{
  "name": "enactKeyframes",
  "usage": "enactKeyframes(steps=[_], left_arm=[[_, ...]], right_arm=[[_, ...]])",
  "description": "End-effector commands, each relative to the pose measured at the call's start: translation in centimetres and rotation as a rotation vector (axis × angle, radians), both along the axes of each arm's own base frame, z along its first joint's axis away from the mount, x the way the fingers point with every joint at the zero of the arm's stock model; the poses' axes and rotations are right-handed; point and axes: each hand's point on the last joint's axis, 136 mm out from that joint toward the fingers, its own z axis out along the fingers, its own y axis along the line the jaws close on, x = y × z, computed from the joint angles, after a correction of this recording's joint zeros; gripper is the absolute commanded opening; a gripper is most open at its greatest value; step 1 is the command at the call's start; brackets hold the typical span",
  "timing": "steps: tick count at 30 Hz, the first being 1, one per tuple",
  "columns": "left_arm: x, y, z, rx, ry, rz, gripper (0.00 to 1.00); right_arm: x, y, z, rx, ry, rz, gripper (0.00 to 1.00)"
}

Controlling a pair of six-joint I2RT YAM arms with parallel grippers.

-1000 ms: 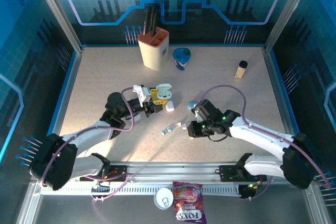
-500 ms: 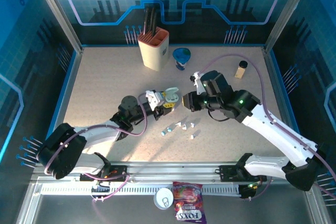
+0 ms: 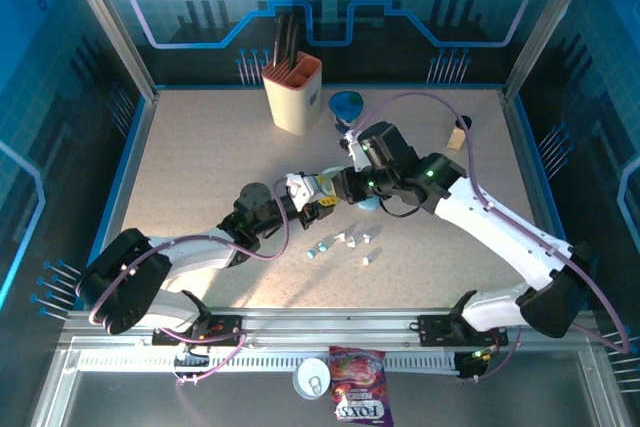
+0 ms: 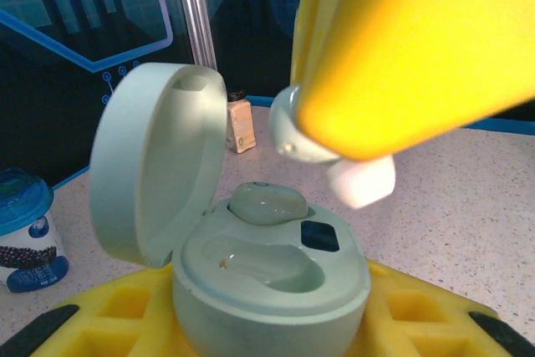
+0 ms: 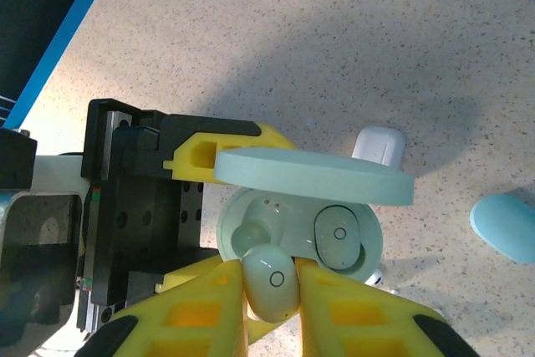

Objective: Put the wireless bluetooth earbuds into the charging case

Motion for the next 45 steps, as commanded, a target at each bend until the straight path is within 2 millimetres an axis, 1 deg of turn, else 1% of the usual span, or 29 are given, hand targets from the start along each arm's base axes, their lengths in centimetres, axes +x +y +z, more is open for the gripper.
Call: enactKeyframes(steps=[1, 4, 8, 17, 22, 26, 28, 30, 34, 40, 45], left_arm=[[0.2, -0.5, 1.7, -0.016, -0.054, 0.001, 0.39], [0.0, -0.6, 1.8, -0.015, -0.059, -0.004, 0.39], [-0.1, -0.8, 1.8, -0.017, -0.056, -0.014, 0.38], [-0.4, -0.9, 2.0, -0.031, -0.044, -0.025, 0.38], [-0.2, -0.8, 2.4, -0.04, -0.044, -0.013, 0.39], [0.0, -0.8, 2.5, -0.029, -0.045, -0.005, 0.38], [0.1, -1.0, 2.8, -0.023, -0.053, -0.01, 0.38], [0.2, -1.0, 2.9, -0.018, -0.057, -0.008, 0.38], [0.3, -0.9, 2.9, -0.016, -0.057, -0.004, 0.38], [0.2, -0.9, 2.6, -0.014, -0.05, -0.006, 0.38], [0.0, -0.8, 2.3, -0.007, -0.048, -0.012, 0.38]], right_arm=[[0.5, 1.1, 0.8, 0.027, -0.016, 0.028, 0.21], [0.6, 1.6, 0.5, 0.041, -0.005, 0.037, 0.2], [0.7, 1.8, 0.2, 0.046, 0.002, 0.035, 0.2], [0.9, 1.3, -1.8, -0.004, 0.03, 0.009, 0.2], [0.6, 0.9, -2.0, -0.019, 0.036, 0.008, 0.2], [0.3, 1.2, -2.2, -0.017, 0.051, 0.025, 0.23], [0.2, 1.4, -2.0, -0.009, 0.052, 0.033, 0.26], [0.3, 1.3, -1.6, -0.004, 0.04, 0.028, 0.28], [0.4, 0.4, -0.7, 0.004, 0.007, 0.005, 0.31], [-0.2, -0.8, 1.4, 0.048, -0.038, -0.016, 0.47], [-0.3, -2.4, 2.6, 0.083, -0.066, -0.059, 0.48]])
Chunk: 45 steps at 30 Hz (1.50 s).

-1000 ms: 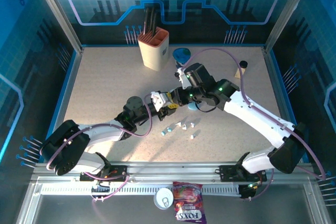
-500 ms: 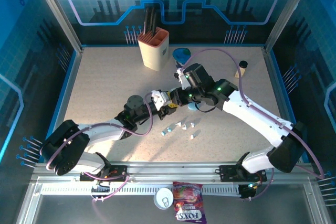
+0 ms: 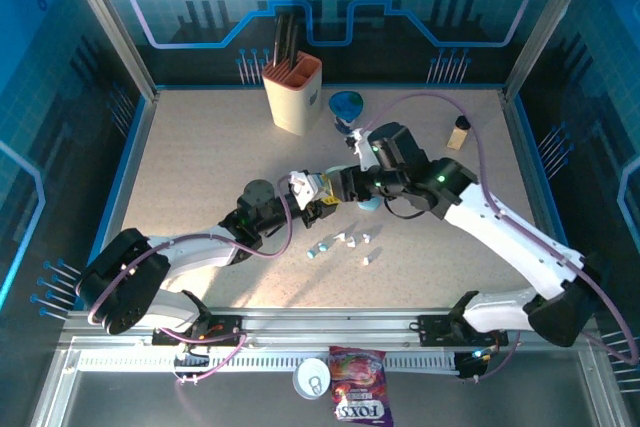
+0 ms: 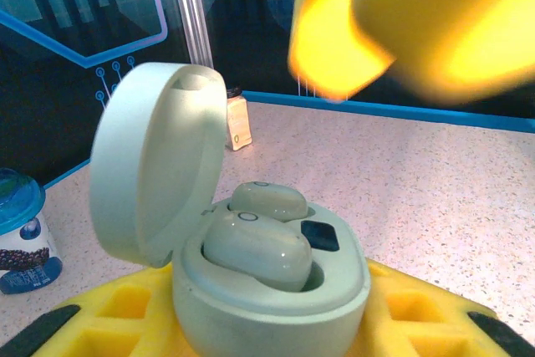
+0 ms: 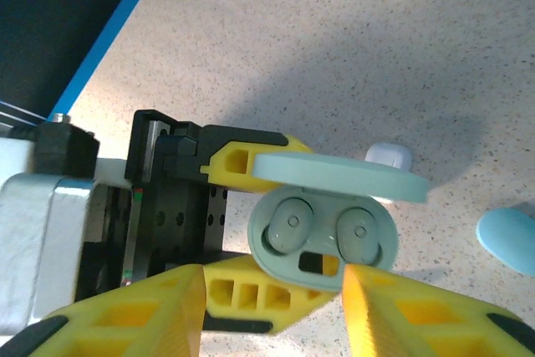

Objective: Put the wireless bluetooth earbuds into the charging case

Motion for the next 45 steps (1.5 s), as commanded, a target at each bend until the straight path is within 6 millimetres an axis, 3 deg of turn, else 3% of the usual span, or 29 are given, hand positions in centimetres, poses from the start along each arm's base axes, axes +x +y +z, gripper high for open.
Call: enactKeyframes(steps=[1, 9, 17, 22, 28, 33, 37, 45], left_arm=[[-0.2, -0.2, 1.9, -0.017, -0.065, -0.008, 0.38], [-1.3, -0.4, 1.0, 0.028, -0.066, -0.059, 0.38], [-0.7, -0.4, 1.7, 0.025, -0.055, -0.04, 0.38], [0.5, 0.0, 2.6, -0.008, -0.055, 0.03, 0.38], [1.8, 0.3, 3.9, -0.071, -0.028, 0.093, 0.37], [1.5, 0.3, 5.8, -0.166, -0.023, 0.079, 0.38], [1.0, -0.2, 7.1, -0.231, -0.02, 0.037, 0.38], [0.1, -0.9, 9.0, -0.263, -0.034, -0.039, 0.38]], right_arm=[[0.4, -1.6, 0.9, 0.022, -0.02, -0.058, 0.48], [3.5, -2.6, 2.2, 0.027, -0.055, -0.113, 0.44], [5.7, -1.9, -0.7, -0.066, -0.024, -0.086, 0.48], [5.0, -2.1, -1.9, -0.069, 0.006, -0.071, 0.53], [4.1, -3.2, -0.6, -0.007, -0.006, -0.104, 0.65], [2.5, -2.8, 0.9, 0.247, 0.076, -0.073, 0.78], [1.6, -1.5, 2.5, 0.474, 0.143, -0.009, 0.77], [1.2, 0.3, 3.1, 0.66, 0.236, 0.069, 0.74]])
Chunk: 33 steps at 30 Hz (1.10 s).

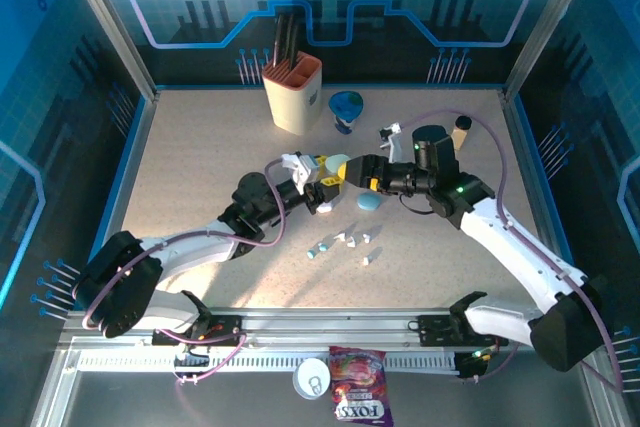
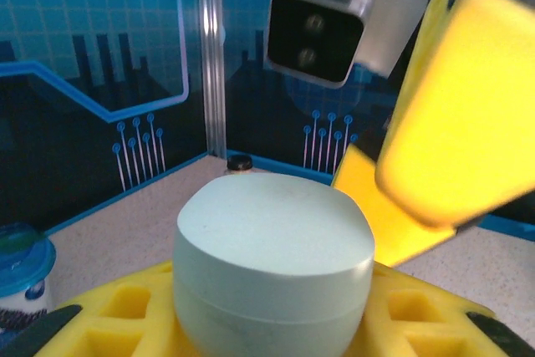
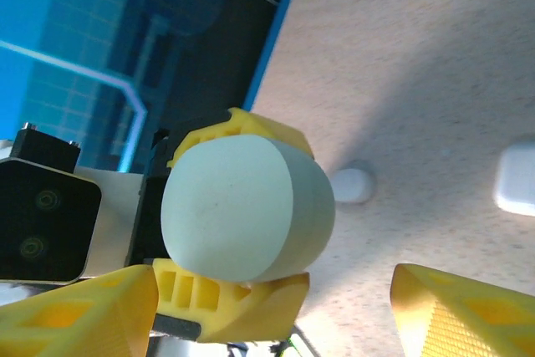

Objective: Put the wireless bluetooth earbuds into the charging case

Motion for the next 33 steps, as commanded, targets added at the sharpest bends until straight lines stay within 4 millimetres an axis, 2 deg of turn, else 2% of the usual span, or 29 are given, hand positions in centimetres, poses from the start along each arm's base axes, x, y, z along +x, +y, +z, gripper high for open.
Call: enactKeyframes(steps=[1, 9, 17, 19, 22, 26, 27, 30, 33], left_arm=[[-1.1, -0.8, 2.8, -0.061, -0.054, -0.071, 0.38], [-2.0, -1.1, 2.8, -0.06, -0.062, -0.126, 0.38], [-1.5, -1.1, 1.7, -0.031, -0.052, -0.101, 0.39], [-1.2, -0.9, 1.2, -0.021, -0.048, -0.079, 0.42], [-0.9, -0.5, 0.5, -0.007, -0.037, -0.052, 0.53], [-1.1, 0.1, -0.9, 0.027, 0.004, -0.039, 0.8], [-1.2, 0.4, -1.3, 0.035, 0.016, -0.029, 0.86], [-1.1, 1.8, -2.6, 0.065, 0.062, 0.025, 0.95], [-0.7, 3.7, -3.5, 0.082, 0.114, 0.094, 0.99]], right_arm=[[0.1, 1.0, 2.5, 0.141, -0.009, 0.054, 0.73], [0.9, 1.2, 2.9, 0.211, 0.011, 0.044, 0.61], [0.7, 0.6, 2.2, 0.169, 0.0, 0.032, 0.28], [0.8, 0.4, 2.0, 0.16, -0.003, 0.021, 0.23], [1.5, -0.1, 1.2, 0.134, -0.027, -0.008, 0.2], [3.5, -1.6, -1.5, 0.047, -0.029, -0.099, 0.2], [4.0, -2.2, -3.2, 0.007, -0.01, -0.133, 0.2], [6.3, -3.9, -6.8, -0.068, 0.029, -0.231, 0.2], [8.9, -4.6, -9.4, -0.061, 0.085, -0.29, 0.19]])
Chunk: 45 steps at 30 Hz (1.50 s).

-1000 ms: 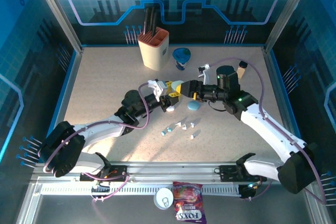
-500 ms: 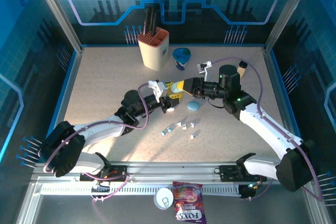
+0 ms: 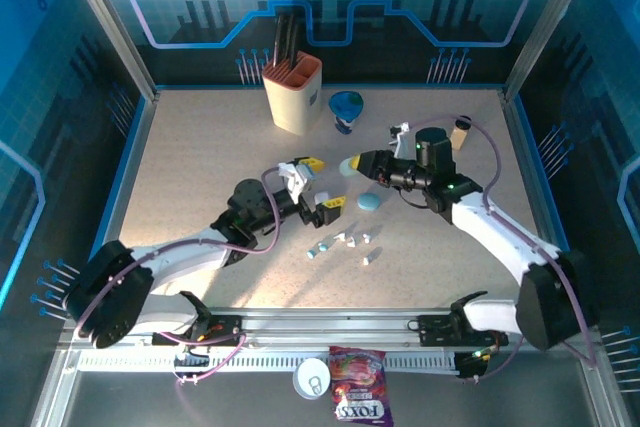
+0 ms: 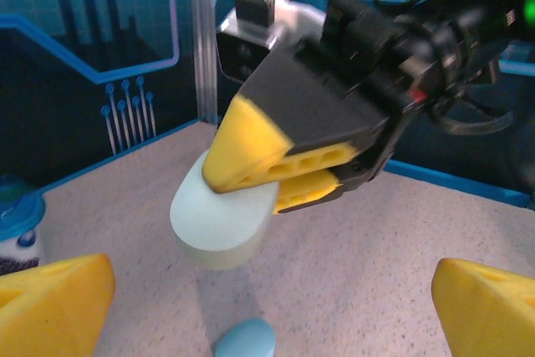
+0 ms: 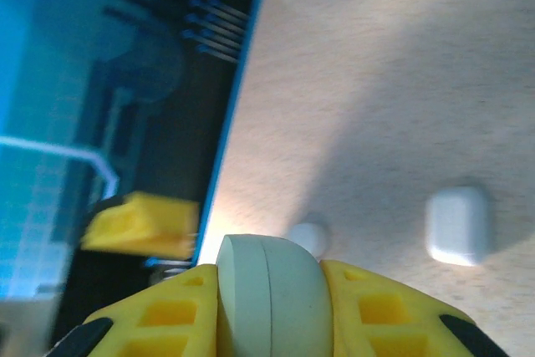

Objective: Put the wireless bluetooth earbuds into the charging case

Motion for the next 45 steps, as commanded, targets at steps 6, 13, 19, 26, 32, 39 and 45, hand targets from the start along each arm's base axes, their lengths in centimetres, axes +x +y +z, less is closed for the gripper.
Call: enactKeyframes(steps=[6, 13, 19, 26, 32, 39, 45], left_arm=[[1.2, 5.1, -2.0, 0.082, 0.135, 0.178, 0.99], [2.2, 7.7, -3.3, 0.128, 0.236, 0.303, 0.99], [3.3, 10.3, -4.7, 0.14, 0.327, 0.476, 0.99], [4.8, 15.8, -7.2, 0.071, 0.522, 0.858, 0.99], [4.8, 16.7, -8.8, 0.023, 0.707, 0.971, 0.99], [5.2, 14.8, -9.7, -0.026, 0.795, 0.904, 0.99], [5.8, 13.4, -10.0, -0.012, 0.824, 0.855, 0.99]], right_arm=[[7.0, -1.4, -8.4, -0.109, 0.107, -0.11, 0.2], [9.5, -0.7, -14.0, -0.129, 0.201, -0.097, 0.23], [10.2, -0.7, -16.5, -0.143, 0.244, -0.086, 0.27], [10.5, -2.1, -16.7, -0.211, 0.231, -0.07, 0.42], [9.7, -3.4, -14.6, -0.354, 0.166, -0.026, 0.64], [6.8, -4.9, -13.2, -0.53, 0.134, 0.041, 0.78], [4.1, -3.2, -14.5, -0.522, 0.162, 0.155, 0.86]])
